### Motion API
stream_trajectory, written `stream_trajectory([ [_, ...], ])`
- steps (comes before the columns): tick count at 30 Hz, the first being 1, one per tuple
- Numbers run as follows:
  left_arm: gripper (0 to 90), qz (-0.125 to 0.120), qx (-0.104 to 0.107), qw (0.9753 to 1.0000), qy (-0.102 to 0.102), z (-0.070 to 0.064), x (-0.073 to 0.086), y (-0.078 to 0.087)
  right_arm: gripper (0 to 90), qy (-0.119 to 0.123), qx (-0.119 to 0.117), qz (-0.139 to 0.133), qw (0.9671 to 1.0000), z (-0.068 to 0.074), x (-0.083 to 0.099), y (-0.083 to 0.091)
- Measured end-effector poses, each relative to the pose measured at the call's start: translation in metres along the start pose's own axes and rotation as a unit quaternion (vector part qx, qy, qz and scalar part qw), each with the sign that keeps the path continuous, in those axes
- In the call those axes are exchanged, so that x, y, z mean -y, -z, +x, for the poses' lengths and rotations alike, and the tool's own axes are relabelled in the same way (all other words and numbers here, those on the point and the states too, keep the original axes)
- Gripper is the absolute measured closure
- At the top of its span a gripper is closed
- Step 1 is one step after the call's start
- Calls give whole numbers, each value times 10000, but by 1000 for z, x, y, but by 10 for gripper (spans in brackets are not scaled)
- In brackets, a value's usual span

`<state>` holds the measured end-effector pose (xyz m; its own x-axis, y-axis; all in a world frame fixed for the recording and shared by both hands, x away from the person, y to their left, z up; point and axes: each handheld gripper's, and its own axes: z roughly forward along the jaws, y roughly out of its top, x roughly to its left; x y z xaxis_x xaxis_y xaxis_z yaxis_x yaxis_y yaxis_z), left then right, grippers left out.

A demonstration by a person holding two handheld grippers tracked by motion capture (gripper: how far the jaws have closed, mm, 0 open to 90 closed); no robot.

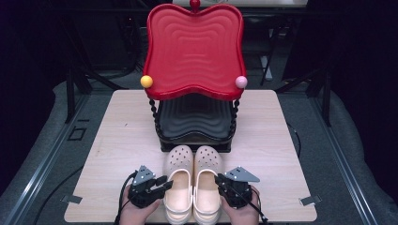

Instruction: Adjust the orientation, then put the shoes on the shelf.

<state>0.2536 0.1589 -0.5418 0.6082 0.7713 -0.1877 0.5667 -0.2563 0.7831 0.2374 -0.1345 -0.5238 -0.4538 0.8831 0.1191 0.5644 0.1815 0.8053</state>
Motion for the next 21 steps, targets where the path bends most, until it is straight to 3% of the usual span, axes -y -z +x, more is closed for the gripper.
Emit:
stream_trajectory([
  [2,652,-63,7,10000,64,1,2,0,799,63,-4,17,10000,0,0,0],
  [7,625,-151,57,9999,8,3,5,1,725,302,35,-59,9995,1,1,2],
  [13,601,-232,-3,9995,-220,0,8,2,626,904,309,-128,9953,4,4,4],
  [18,584,-300,-11,9993,-230,0,6,4,556,841,273,-246,9958,0,4,6],
  [21,575,-350,14,9991,-230,1,5,6,524,927,168,-147,9954,0,3,6],
])
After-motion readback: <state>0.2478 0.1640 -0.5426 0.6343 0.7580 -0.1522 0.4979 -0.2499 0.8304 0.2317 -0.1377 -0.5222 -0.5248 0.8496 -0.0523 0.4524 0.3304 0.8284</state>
